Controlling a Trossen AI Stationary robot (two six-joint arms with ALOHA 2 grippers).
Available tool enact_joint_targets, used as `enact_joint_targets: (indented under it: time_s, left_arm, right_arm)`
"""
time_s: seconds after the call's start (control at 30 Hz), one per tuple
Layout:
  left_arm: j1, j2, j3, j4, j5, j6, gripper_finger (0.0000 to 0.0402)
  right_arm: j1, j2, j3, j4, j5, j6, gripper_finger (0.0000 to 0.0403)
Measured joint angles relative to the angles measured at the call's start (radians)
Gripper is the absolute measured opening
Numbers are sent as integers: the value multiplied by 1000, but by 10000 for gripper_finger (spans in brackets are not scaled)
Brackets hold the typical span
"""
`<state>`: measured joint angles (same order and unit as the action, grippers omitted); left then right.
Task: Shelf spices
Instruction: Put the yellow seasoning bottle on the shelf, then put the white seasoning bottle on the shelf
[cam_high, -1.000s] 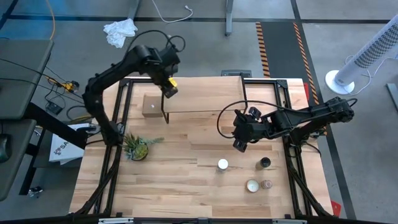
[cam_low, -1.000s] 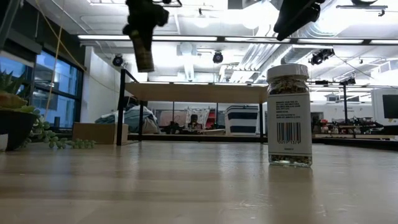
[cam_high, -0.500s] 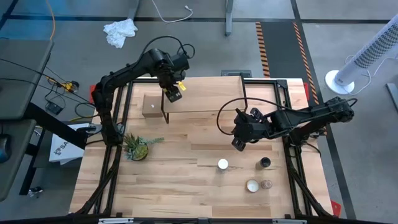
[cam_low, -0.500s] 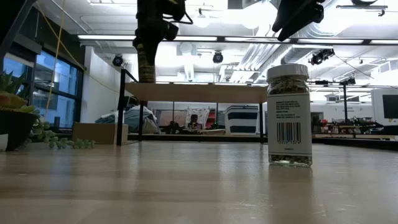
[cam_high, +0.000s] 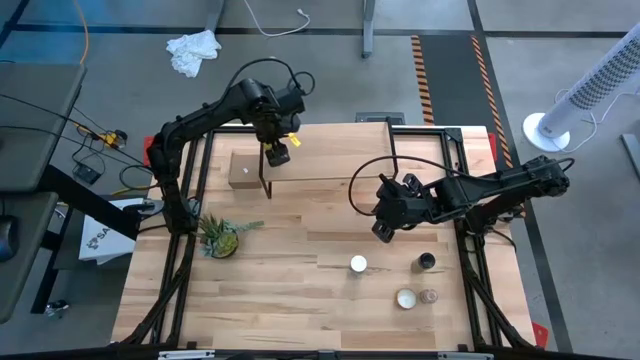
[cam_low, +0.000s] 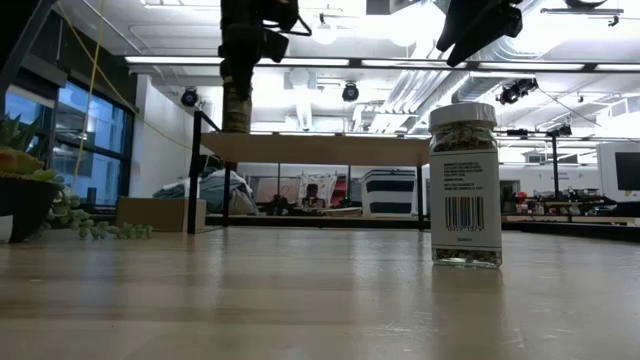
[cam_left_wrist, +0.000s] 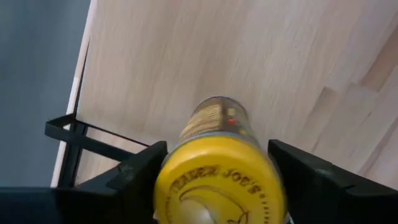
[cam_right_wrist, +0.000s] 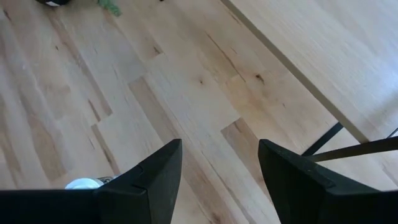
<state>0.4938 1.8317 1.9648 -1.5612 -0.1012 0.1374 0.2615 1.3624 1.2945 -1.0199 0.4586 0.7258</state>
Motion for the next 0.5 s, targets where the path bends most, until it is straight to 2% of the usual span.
enact_joint_targets:
  time_s: [0.23,0.4,0.5]
  left_arm:
    - [0,0,27,26,4,23,306]
    - [-3,-2,141,47,6,31,308]
    - [-18,-3,239,47,26,-5,308]
  right_arm:
    - [0,0,0,0,1,0,209]
    - [0,0,0,0,1,-19,209]
    - [-3,0,10,-50,15,-102,209]
